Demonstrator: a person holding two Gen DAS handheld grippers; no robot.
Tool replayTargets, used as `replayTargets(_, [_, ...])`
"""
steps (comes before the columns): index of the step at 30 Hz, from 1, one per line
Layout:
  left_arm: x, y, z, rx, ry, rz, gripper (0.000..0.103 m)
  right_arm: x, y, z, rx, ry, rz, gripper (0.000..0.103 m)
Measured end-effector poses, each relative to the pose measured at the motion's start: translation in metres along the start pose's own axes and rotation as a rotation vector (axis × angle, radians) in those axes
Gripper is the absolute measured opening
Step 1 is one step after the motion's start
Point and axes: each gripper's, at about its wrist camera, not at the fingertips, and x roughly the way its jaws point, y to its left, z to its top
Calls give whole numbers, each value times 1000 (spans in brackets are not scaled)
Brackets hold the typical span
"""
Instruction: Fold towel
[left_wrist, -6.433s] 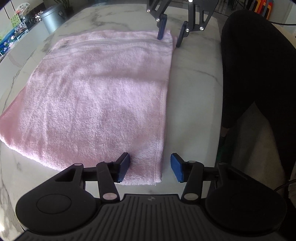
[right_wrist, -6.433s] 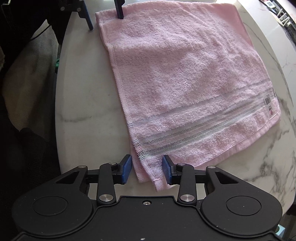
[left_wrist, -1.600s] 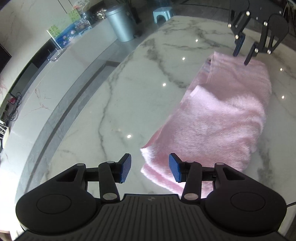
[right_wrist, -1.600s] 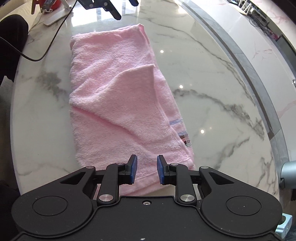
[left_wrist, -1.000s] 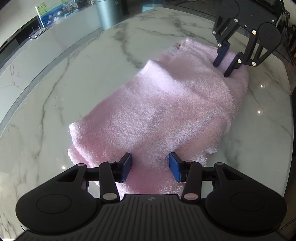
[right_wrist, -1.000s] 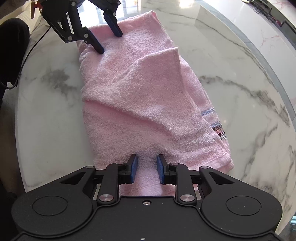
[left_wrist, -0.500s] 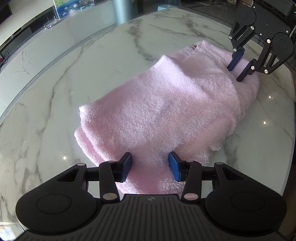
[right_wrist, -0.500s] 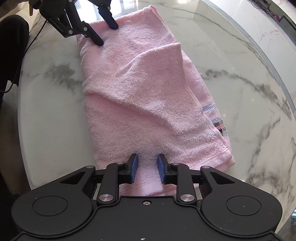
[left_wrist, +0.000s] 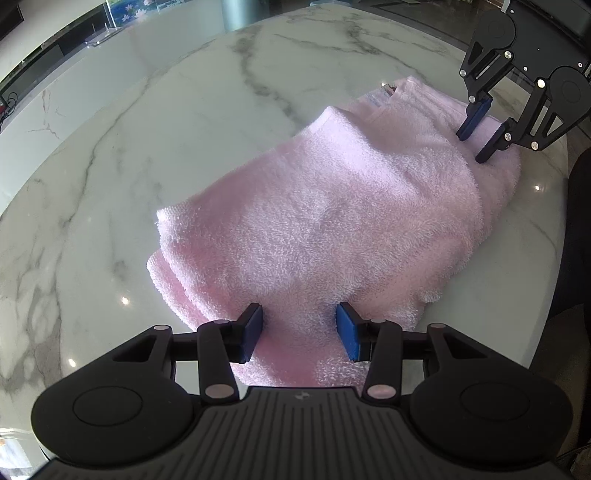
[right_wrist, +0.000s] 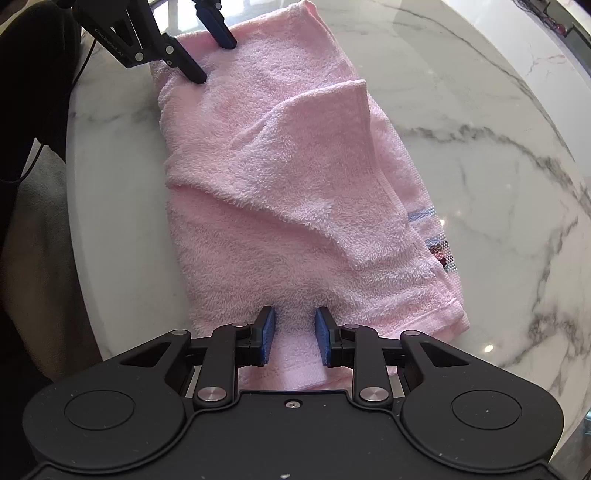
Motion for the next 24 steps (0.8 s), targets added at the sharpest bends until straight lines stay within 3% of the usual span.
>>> replayTargets(13, [-3,-19,1,-46,22,68,43,-3,15,-6,103,-2,-91,27])
replayTargets(15, [-6,-20,1,-75,15,77,43,-6,13,-4,136,14,-108,41])
replayTargets(18, [-23,-26,-3,-116,-16,80,43,-22,16,-3,164,16,-106,52])
replayTargets(24, [-64,-50,4,-132,-112,119,52,-70,18,11,261,-63,-71,61])
